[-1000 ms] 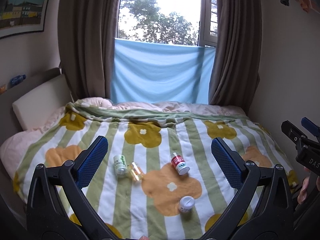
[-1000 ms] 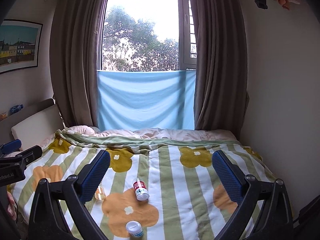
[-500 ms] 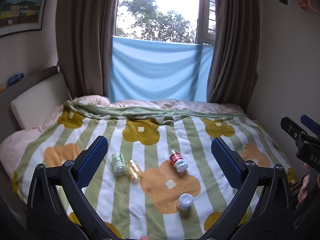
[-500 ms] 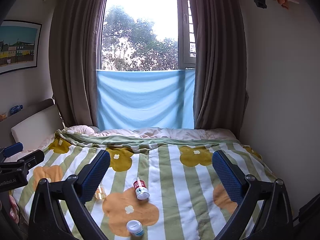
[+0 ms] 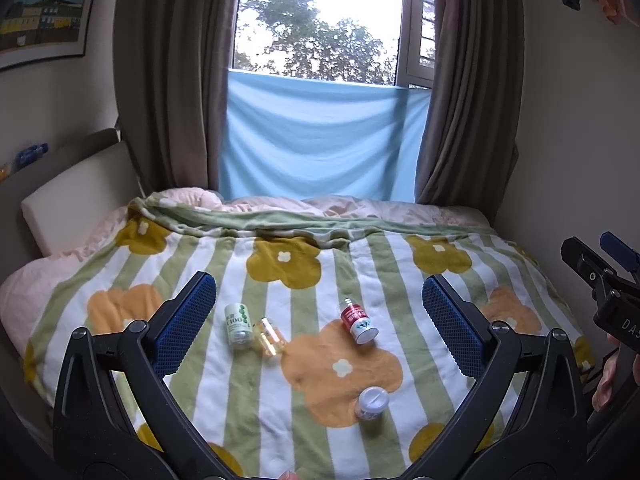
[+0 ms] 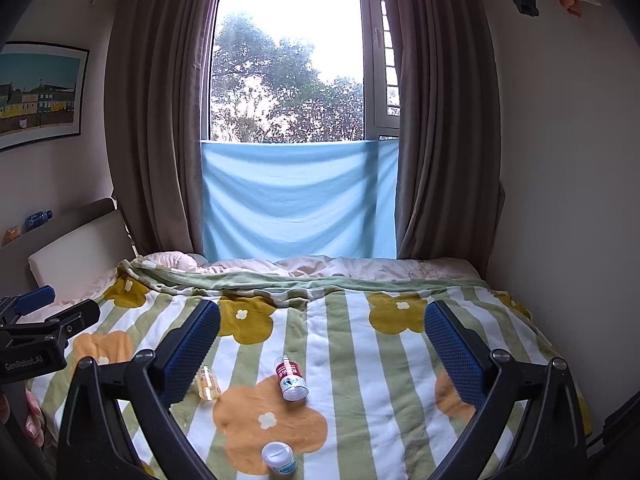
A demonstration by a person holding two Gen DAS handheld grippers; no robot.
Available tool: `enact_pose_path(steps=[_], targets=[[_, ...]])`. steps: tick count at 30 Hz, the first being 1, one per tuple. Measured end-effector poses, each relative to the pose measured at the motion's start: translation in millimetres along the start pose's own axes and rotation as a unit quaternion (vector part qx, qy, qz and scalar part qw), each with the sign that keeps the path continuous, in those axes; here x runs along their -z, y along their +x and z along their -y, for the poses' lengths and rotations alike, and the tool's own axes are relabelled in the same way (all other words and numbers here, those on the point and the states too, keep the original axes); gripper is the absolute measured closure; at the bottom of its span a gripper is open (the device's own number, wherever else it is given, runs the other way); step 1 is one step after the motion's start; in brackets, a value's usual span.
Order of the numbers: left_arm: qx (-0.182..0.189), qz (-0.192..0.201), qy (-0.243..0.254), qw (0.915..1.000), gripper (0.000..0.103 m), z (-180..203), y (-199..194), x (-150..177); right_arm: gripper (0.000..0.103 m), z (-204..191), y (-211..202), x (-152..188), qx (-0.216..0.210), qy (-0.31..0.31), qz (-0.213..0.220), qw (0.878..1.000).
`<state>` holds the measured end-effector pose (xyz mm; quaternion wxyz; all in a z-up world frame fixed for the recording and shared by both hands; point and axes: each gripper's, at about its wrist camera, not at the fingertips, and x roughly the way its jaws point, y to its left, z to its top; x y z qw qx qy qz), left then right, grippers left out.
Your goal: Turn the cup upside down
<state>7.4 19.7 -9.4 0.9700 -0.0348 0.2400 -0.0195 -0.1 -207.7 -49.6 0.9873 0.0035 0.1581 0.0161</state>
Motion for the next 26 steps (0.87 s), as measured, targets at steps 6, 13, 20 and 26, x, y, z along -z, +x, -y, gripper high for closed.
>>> enact_pose_path(steps=[6, 13, 20, 26], targets=[[-0.003, 0.002, -0.003, 1.0000, 0.000, -4.7, 1.0, 0.3, 0.001, -3.6, 2.3, -1.2, -0.003, -0.001, -0.002, 1.000], [-0.011, 0.015, 0.001, 0.9998, 0.000, -5.4, -1.4, -1.3, 0.001, -7.8, 4.6, -2.7, -0.004, -0.001, 0.000, 1.000], [-0.045, 0.068, 0.006, 0.9967, 0.000, -1.6, -15.8, -7.1, 0.001, -10.3, 6.6, -3.9, 0.001, -0.006, -0.001, 1.000], [-0.061, 0.092, 0.014, 0.9938, 0.000, 0.6, -17.0, -11.0, 0.001, -6.2, 9.3, -1.8, -0.007, -0.001, -0.002, 1.000]])
